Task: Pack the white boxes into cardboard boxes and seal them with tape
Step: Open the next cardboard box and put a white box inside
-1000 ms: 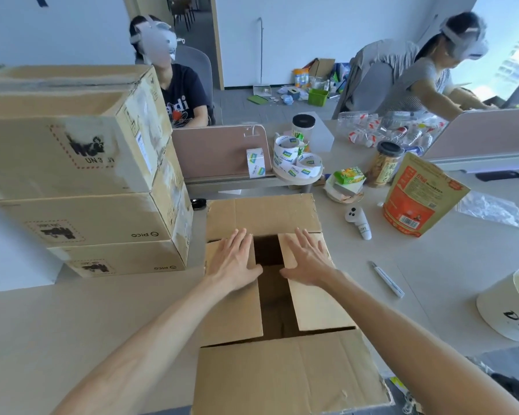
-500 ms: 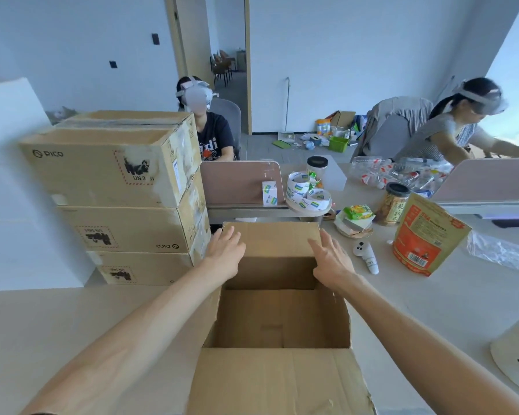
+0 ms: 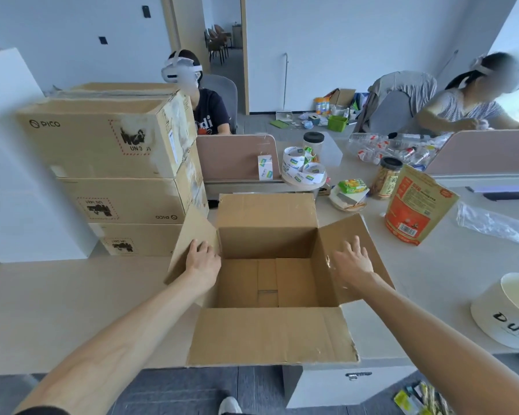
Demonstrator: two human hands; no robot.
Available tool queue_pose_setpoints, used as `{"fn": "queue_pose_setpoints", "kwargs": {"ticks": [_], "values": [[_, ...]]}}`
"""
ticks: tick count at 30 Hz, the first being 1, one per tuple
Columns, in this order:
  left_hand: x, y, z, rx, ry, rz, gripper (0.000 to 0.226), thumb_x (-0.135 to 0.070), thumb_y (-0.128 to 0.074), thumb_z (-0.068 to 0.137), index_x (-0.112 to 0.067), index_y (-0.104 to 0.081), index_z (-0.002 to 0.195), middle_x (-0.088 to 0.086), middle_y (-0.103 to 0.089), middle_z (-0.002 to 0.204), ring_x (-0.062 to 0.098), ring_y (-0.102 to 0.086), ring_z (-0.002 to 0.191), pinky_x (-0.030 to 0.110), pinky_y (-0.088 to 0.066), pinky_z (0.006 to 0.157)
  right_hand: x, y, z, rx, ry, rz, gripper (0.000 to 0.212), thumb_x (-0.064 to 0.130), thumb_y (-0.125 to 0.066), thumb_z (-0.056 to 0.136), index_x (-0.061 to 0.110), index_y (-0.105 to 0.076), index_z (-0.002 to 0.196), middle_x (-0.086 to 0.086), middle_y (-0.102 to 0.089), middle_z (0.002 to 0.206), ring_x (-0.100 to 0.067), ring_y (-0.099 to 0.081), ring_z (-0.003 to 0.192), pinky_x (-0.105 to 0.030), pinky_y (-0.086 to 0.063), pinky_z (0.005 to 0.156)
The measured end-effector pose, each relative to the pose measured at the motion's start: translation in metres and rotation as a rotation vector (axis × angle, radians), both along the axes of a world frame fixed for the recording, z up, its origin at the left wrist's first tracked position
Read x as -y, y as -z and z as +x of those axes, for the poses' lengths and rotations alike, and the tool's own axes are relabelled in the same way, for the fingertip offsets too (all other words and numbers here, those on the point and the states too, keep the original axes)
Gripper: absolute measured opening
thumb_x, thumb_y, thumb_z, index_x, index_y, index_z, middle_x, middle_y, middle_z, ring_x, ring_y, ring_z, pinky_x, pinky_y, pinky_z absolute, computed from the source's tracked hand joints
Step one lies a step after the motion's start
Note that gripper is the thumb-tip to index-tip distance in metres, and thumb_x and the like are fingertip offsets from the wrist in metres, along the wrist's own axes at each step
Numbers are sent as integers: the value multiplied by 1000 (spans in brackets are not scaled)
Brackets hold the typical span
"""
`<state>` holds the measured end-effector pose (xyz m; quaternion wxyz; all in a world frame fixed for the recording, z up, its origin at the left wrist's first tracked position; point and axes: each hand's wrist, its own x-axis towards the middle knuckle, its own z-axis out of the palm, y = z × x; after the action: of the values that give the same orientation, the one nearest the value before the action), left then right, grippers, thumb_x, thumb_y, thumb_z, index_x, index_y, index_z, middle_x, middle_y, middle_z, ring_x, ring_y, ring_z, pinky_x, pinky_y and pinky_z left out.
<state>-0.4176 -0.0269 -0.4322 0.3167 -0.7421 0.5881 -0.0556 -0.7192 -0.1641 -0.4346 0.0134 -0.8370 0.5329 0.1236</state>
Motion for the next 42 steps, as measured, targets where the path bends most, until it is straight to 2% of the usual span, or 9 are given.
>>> {"fn": "queue_pose_setpoints", "kwargs": {"ticks": [5,7,10,15,19,22,27,36,42], "values": [[-20,18,3,-142,-53,-98,45,-15,-49,94,-11,-45,138,9,-31,148,28,-27,139,40,-42,101,-15,18,-9,161,11,59,50,31,-52,98,18,-39,144,-13,-19,157,-34,-10,148,-49,-27,116],[-25,22,2,-197,-68,-140,50,-13,-49,94,-9,-38,142,9,-26,152,27,-26,140,38,-44,100,-20,21,-10,217,16,61,49,26,-52,96,17,-38,142,-8,-32,147,-28,-29,137,-42,-42,103],[-31,26,2,-268,-84,-183,57,-8,-48,94,-5,-28,147,9,-20,156,29,-23,143,39,-45,101,-25,22,-9,278,45,91,46,20,-49,98,16,-36,142,-5,-39,141,-25,-41,128,-39,-47,86],[-44,31,-2,-376,-133,-200,53,-11,-40,97,-9,-25,147,7,-8,160,38,-20,144,45,-49,94,-29,25,-9,307,53,104,53,15,-50,98,14,-31,148,-7,-37,148,-27,-43,130,-40,-48,93],[-56,37,1,-487,-151,-255,58,-24,-39,98,-16,-16,151,2,-2,162,35,-15,146,45,-47,97,-30,18,-10,302,49,132,63,23,-65,90,16,-36,146,-7,-40,148,-27,-46,128,-38,-51,92],[-63,34,6,-585,-184,-349,55,-30,-39,99,-17,-24,150,1,-10,162,25,-15,147,43,-41,104,-37,9,-4,304,39,117,50,29,-60,93,16,-45,138,-5,-46,142,-26,-52,118,-34,-50,84],[-90,10,-1,-846,-266,-532,49,-20,-46,100,-10,-36,147,7,-15,161,23,-22,146,31,-25,113,-60,-10,29,425,-87,113,49,35,-53,97,18,-46,142,-1,-40,151,-24,-45,132,-40,-44,100],[-183,-44,28,-769,-373,-746,48,-20,-47,101,-10,-37,147,5,-23,159,18,-28,144,17,-24,105,-133,-51,154,554,-487,170,45,34,-51,97,23,-49,140,4,-41,150,-19,-43,133,-35,-44,101],[-233,-67,103,-674,-453,-842,52,-26,-45,102,-16,-29,150,0,-22,159,15,-22,145,27,-28,111,-179,-76,258,561,-651,148,45,37,-50,97,23,-48,140,5,-36,153,-20,-49,128,-36,-48,93]]}}
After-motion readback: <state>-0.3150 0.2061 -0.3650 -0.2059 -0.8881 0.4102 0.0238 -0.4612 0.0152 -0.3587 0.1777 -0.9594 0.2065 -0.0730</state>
